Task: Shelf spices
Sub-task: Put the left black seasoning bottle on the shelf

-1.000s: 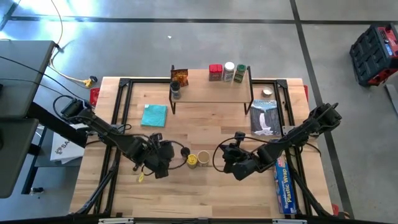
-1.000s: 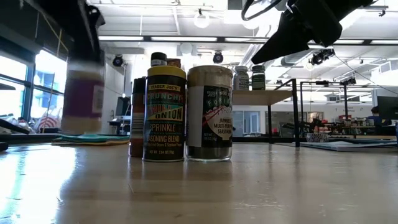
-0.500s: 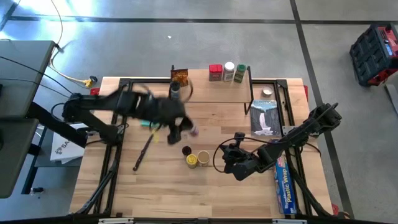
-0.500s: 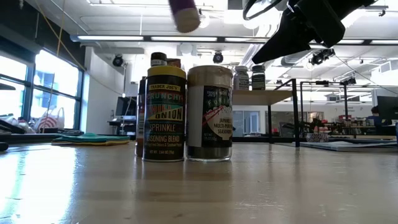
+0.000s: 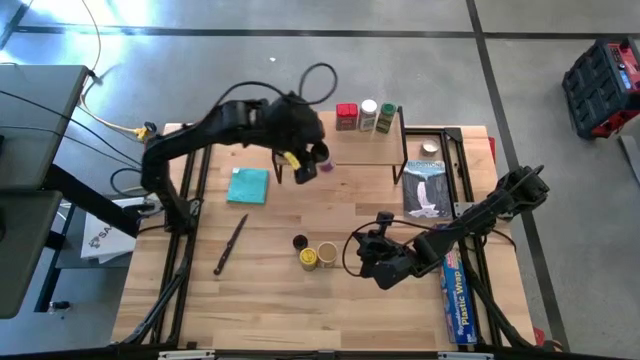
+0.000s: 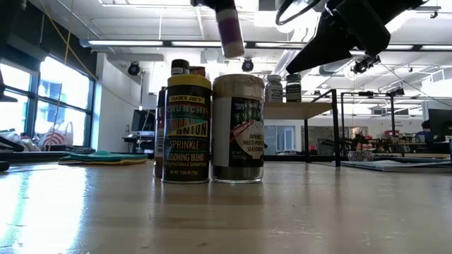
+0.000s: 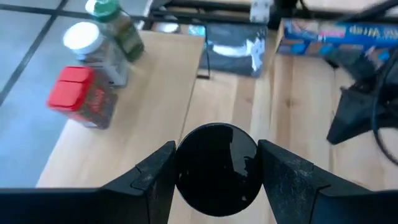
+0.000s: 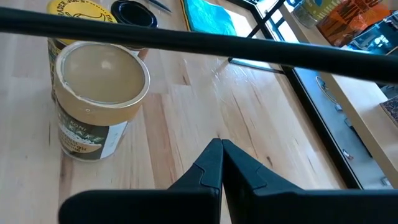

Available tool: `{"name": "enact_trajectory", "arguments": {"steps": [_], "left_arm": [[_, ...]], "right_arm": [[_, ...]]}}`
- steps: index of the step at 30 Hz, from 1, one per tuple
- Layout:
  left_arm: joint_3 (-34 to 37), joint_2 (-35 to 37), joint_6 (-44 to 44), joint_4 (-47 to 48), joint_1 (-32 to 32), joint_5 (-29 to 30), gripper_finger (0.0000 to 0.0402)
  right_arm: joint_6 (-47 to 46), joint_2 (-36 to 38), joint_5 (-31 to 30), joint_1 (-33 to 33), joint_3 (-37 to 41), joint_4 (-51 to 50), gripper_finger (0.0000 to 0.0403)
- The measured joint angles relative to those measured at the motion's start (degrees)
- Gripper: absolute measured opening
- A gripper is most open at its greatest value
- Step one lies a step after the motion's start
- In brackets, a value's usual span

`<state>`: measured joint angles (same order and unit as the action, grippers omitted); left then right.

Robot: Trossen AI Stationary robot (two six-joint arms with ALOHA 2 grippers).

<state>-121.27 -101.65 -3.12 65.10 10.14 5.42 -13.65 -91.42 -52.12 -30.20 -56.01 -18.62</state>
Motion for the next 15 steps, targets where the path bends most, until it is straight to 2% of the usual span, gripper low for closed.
{"name": "enact_trajectory", "arguments": {"steps": [6,10,12,15], "left_arm": [[-0.49,-4.23,0.26,1.24,-0.40,-0.47,0.0194],[-0.49,-4.89,0.48,1.34,-0.71,-0.03,0.0194],[-0.49,-4.75,0.45,1.46,-1.88,-0.03,0.0194],[-0.49,-4.48,0.03,1.41,-4.63,-0.20,0.0194]], "right_arm": [[-3.11,1.63,-0.02,-1.41,0.00,-4.31,0.0000],[-8.59,5.40,-1.86,-3.40,0.00,-10.33,0.0000],[-10.28,7.97,-4.04,-4.40,0.00,-11.91,0.0000],[-11.40,11.85,-4.18,-5.21,-0.02,-13.27,0.0000]]}}
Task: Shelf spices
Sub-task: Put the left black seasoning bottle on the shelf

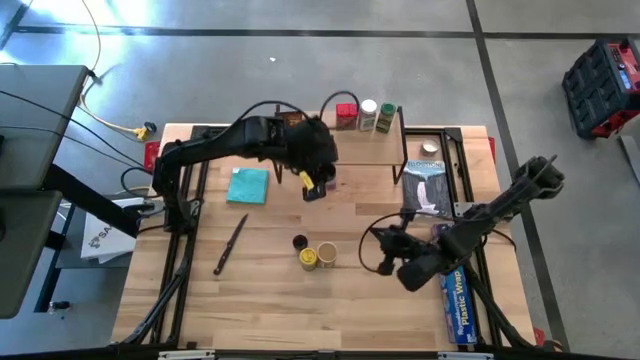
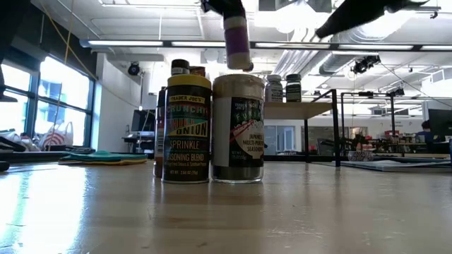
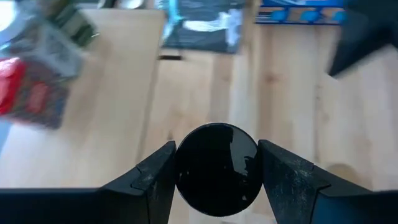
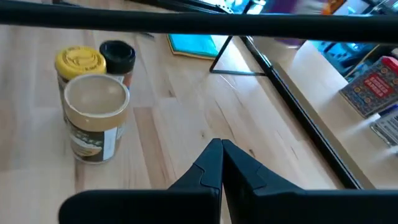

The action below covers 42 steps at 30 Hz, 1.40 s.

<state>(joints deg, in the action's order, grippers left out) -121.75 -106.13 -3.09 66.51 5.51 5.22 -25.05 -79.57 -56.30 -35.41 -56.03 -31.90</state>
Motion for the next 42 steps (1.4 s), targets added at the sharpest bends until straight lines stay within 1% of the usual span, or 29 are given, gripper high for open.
{"name": "enact_trajectory", "arguments": {"steps": [3,6,11,13,16,20,24,29,32,34,38,40,42], "left_arm": [[0.00,-0.68,-0.07,-0.53,-3.19,0.01,0.0194],[0.00,-3.35,-0.18,-2.26,-5.83,0.24,0.0194],[0.02,-10.96,-1.38,-8.56,-8.50,-0.08,0.0194],[0.02,-14.45,-1.56,-11.35,-8.72,-1.90,0.0194],[0.11,-19.34,-1.01,-13.89,-8.39,-6.08,0.0194],[0.11,-23.42,-0.61,-13.32,-7.83,-6.43,0.0194],[0.06,-25.28,-0.58,-14.08,-7.46,-6.64,0.0202],[0.02,-25.38,-0.63,-13.69,-6.79,-7.42,0.0221],[0.02,-25.27,-0.67,-12.93,-6.09,-12.24,0.0234],[0.02,-24.77,-0.62,-12.06,-5.55,-14.77,0.0244],[0.02,-23.41,-0.59,-10.64,-5.12,-14.37,0.0257],[0.05,-22.52,-0.62,-10.23,-5.11,-13.26,0.0259],[0.07,-21.13,-0.59,-9.77,-5.13,-12.46,0.0259]], "right_arm": [[-2.36,4.23,0.99,-1.46,0.00,-3.04,0.0000],[-5.75,7.21,0.69,-3.35,0.00,-5.26,0.0000],[-7.68,7.44,-0.52,-6.49,-0.02,-5.62,0.0000],[-8.66,6.96,-0.52,-7.54,-0.02,-5.87,0.0000],[-12.54,6.80,-0.56,-9.35,-0.02,-8.07,0.0000],[-20.53,6.80,-0.84,-11.51,-0.02,-14.09,0.0000],[-26.86,6.80,-0.89,-11.72,-0.02,-17.94,0.0000],[-27.55,6.80,0.42,-11.47,0.00,-18.06,0.0000],[-27.61,6.80,0.72,-11.47,2.11,-16.42,0.0002],[-28.83,6.80,0.61,-11.42,4.54,-14.37,0.0012],[-31.81,6.76,0.15,-11.05,11.08,-7.26,0.0053],[-30.99,6.78,-0.72,-10.38,14.32,-1.09,0.0083],[-27.88,6.77,-0.88,-9.32,17.69,6.75,0.0116]]}}
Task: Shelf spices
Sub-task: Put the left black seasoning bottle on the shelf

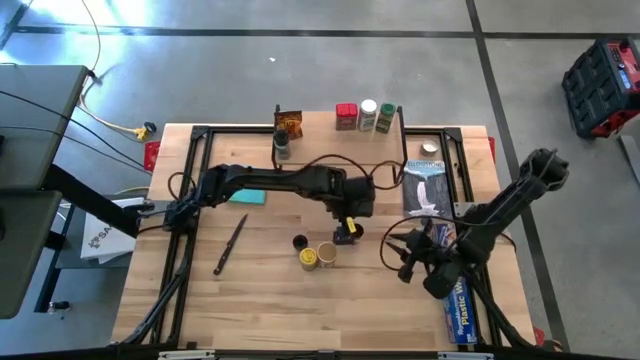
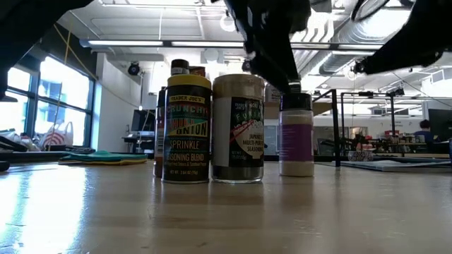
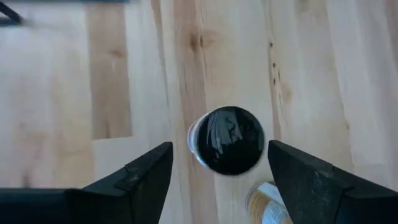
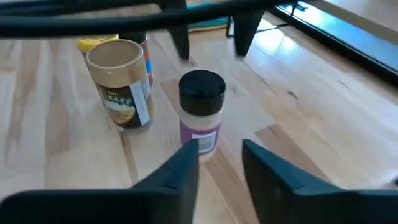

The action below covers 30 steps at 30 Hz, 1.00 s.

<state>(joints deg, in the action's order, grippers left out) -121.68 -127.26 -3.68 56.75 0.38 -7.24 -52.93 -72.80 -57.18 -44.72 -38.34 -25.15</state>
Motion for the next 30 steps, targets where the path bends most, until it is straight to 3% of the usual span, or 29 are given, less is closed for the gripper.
{"name": "enact_trajectory", "arguments": {"steps": [5,11,15,21,26,30], "left_arm": [[0.00,5.68,0.75,4.46,-0.62,6.25,0.0259],[1.22,14.61,3.00,8.45,-5.41,21.41,0.0259],[9.00,22.78,8.21,7.95,-9.48,32.28,0.0259],[26.02,37.01,22.40,4.43,-16.86,46.19,0.0259],[37.26,45.42,32.32,1.49,-22.54,53.29,0.0259],[43.09,49.26,36.75,-0.53,-25.41,56.48,0.0259]], "right_arm": [[16.02,-0.01,-0.46,3.73,7.51,23.43,0.0199],[29.33,-0.01,4.30,9.34,12.79,42.22,0.0256],[32.94,0.00,9.40,12.75,13.04,45.15,0.0268],[32.42,-0.13,11.11,16.52,13.04,46.18,0.0268],[35.39,-4.46,18.19,18.99,13.04,52.89,0.0268],[39.23,-10.48,19.52,20.17,12.18,58.40,0.0268]]}}
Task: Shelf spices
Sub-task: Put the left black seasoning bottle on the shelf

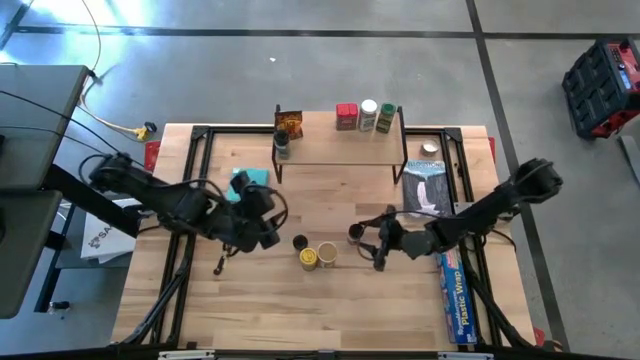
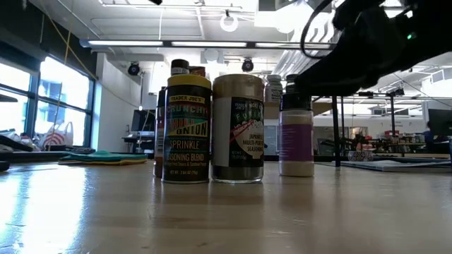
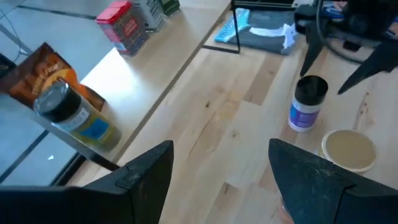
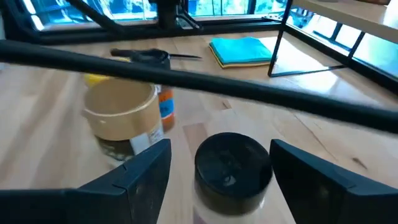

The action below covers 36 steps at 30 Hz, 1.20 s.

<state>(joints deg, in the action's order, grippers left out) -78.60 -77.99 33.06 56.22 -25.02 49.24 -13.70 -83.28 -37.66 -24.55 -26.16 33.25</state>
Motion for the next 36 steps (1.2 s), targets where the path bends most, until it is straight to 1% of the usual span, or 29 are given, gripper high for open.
{"name": "enact_trajectory", "arguments": {"steps": [5,8,13,17,21,23,25,27,28,30,32,34,36], "left_arm": [[2.87,1.29,1.85,-0.48,-1.49,1.09,0.0259],[3.03,1.11,1.81,-0.54,-1.63,1.00,0.0259],[3.00,1.02,1.73,-0.49,-1.67,1.06,0.0259],[3.00,1.02,1.33,-0.47,-1.67,1.06,0.0259],[2.98,1.02,1.31,-0.45,-1.65,1.00,0.0259],[2.98,1.02,1.28,-0.42,-1.65,0.76,0.0259],[2.98,1.02,1.26,-0.38,-1.65,0.72,0.0259],[2.96,1.02,1.24,-0.39,-1.65,0.67,0.0259],[2.96,1.02,1.24,-0.39,-1.65,0.65,0.0259],[2.96,1.02,1.24,-0.36,-1.63,0.48,0.0259],[2.96,1.02,1.24,-0.41,-1.63,0.31,0.0259],[2.96,1.02,1.25,-0.32,-1.63,0.20,0.0259],[2.96,1.02,1.25,-0.32,-1.63,-0.32,0.0259]], "right_arm": [[0.95,-6.42,-1.87,1.35,-3.66,1.23,0.0268],[0.93,-8.23,-3.00,1.48,-5.50,0.92,0.0259],[1.08,-8.55,-4.12,1.35,-7.05,-0.89,0.0233],[2.20,-8.47,-2.62,1.26,-8.14,-1.19,0.0230],[7.32,-7.70,-0.60,0.77,-10.41,-2.51,0.0230],[10.26,-6.16,1.13,0.67,-13.42,-9.18,0.0230],[10.66,-4.08,4.64,1.66,-18.99,-22.28,0.0230],[7.93,-3.14,9.56,4.03,-26.71,-38.07,0.0230],[6.55,-3.14,12.61,5.43,-31.02,-45.97,0.0230],[5.30,-4.13,19.83,8.41,-38.71,-58.69,0.0230],[6.25,-5.64,26.11,11.07,-45.05,-67.61,0.0233],[8.28,-7.39,31.48,13.50,-49.82,-74.95,0.0243],[10.11,-9.45,35.82,15.58,-53.70,-79.75,0.0257]]}}
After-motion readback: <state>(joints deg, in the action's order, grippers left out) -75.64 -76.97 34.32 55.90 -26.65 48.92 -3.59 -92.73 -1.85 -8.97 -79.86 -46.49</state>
